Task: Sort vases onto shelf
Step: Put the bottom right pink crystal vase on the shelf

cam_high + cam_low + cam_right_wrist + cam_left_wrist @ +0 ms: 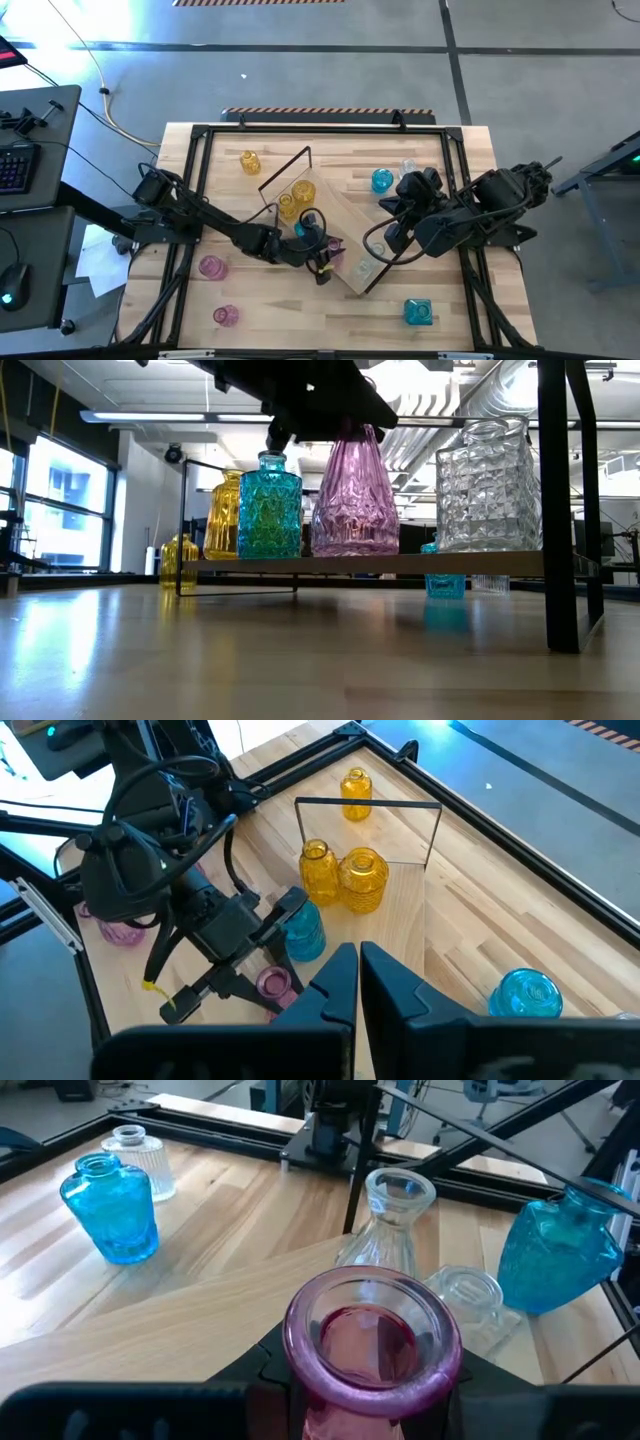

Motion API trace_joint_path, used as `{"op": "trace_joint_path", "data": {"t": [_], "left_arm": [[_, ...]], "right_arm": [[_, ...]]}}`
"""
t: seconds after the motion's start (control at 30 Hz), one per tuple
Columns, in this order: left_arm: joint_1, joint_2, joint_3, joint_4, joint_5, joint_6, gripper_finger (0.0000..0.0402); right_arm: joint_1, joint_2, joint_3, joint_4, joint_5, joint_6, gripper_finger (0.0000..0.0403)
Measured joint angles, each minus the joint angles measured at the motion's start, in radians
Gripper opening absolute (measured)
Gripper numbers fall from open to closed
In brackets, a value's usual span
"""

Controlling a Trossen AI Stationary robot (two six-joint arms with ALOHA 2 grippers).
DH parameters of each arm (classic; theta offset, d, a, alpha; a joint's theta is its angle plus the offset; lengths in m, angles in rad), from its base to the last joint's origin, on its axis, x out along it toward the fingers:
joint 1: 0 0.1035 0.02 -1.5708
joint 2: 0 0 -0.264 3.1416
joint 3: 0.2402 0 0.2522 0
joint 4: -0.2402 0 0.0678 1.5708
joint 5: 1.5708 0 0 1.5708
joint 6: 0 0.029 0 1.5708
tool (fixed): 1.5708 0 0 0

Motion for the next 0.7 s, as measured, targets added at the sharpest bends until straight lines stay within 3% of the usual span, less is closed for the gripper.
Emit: {"op": "trace_joint_path", "data": {"t": [0.7], "left_arm": [[0.008, 0.002, 0.000, 0.001, 0.010, 0.025, 0.0125]], "right_arm": [[0.000, 0.000, 0.000, 0.000, 0.000, -0.027, 0.0000]]}}
